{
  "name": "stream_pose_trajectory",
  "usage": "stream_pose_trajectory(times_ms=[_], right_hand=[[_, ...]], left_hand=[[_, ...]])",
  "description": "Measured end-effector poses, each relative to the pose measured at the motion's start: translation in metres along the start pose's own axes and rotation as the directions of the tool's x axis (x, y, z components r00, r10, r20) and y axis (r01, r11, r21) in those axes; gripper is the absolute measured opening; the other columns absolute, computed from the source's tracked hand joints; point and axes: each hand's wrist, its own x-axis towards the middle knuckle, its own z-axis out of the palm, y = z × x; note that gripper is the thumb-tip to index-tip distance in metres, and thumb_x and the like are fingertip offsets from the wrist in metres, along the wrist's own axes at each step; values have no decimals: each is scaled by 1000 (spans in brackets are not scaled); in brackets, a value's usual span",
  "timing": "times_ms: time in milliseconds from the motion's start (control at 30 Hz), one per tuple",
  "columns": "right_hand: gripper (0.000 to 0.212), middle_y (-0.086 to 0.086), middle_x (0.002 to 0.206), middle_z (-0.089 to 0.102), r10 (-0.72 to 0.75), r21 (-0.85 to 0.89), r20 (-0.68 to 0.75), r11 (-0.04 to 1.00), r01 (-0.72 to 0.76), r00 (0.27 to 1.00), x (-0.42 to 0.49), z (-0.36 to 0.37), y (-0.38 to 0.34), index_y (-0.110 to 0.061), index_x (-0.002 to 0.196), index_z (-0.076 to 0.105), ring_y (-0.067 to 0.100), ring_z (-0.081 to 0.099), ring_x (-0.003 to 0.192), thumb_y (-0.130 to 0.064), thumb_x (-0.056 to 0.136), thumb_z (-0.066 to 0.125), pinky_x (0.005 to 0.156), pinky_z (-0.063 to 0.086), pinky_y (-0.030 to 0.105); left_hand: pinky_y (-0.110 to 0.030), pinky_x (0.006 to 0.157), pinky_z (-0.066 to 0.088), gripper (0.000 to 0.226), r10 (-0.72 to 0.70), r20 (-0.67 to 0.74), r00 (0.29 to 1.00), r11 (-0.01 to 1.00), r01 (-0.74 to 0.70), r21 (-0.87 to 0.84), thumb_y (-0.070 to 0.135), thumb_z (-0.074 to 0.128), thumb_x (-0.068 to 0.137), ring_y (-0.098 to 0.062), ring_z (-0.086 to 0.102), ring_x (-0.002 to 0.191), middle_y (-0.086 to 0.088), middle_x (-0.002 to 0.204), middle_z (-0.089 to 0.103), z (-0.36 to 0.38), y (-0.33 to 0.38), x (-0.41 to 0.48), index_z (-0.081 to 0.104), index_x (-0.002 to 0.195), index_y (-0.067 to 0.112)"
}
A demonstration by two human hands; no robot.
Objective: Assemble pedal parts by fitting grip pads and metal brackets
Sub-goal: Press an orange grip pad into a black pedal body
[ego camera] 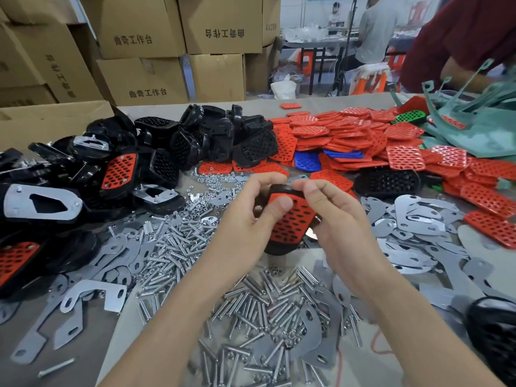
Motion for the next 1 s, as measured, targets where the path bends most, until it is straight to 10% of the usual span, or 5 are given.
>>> stream_pose_trajectory(times_ms=[167, 467, 667, 800, 1000], right_hand=[[18, 7, 103, 76, 34, -85, 35, 996, -31, 999, -2, -11, -8, -32, 96, 80, 20, 68, 97, -40, 88, 66, 97, 55, 44], [32, 3, 107, 80, 100, -276, 162, 960, -53, 982, -5, -15, -29, -35, 107, 78, 25, 72, 110, -52, 82, 69, 110, 48, 53], [27, 6, 100, 80, 99, -243, 133, 968, -65, 986, -17, -6, -24, -38, 104, 77, 12, 70, 89, -51, 81, 70, 97, 54, 45], [23, 1, 92, 80, 118, -258, 162, 963, -73, 980, -22, 5, -25, -37, 101, 75, 8, 73, 81, -50, 83, 70, 78, 55, 19], [13, 6, 87, 79, 144, -223, 145, 969, -110, 979, -29, 12, -33, -29, 79, 73, 10, 69, 73, -41, 85, 71, 74, 52, 16]], left_hand=[[-27, 97, 48, 29, 374, -2, 927, 817, -328, 474, 23, 70, 94, -5, 58, 114, 6, 125, 57, -6, -5, -5, 63, 122, 22], [-42, 67, 62, 16, 554, 40, 832, 645, -460, 610, 28, 59, 96, -18, 69, 102, -5, 130, 64, -8, -2, -18, 56, 110, 21], [-28, 83, 54, 19, 412, 56, 909, 757, -376, 534, 33, 56, 96, 1, 58, 111, 21, 130, 49, -14, 4, -29, 46, 111, 28], [-1, 91, 36, 40, 303, -34, 952, 860, -258, 440, 2, 67, 92, 12, 53, 113, 27, 130, 49, -16, 0, -40, 47, 104, 34], [-6, 72, 49, 54, 253, -72, 965, 927, -221, 303, -19, 59, 87, 6, 65, 101, 21, 122, 57, -15, -1, -48, 48, 98, 33]])
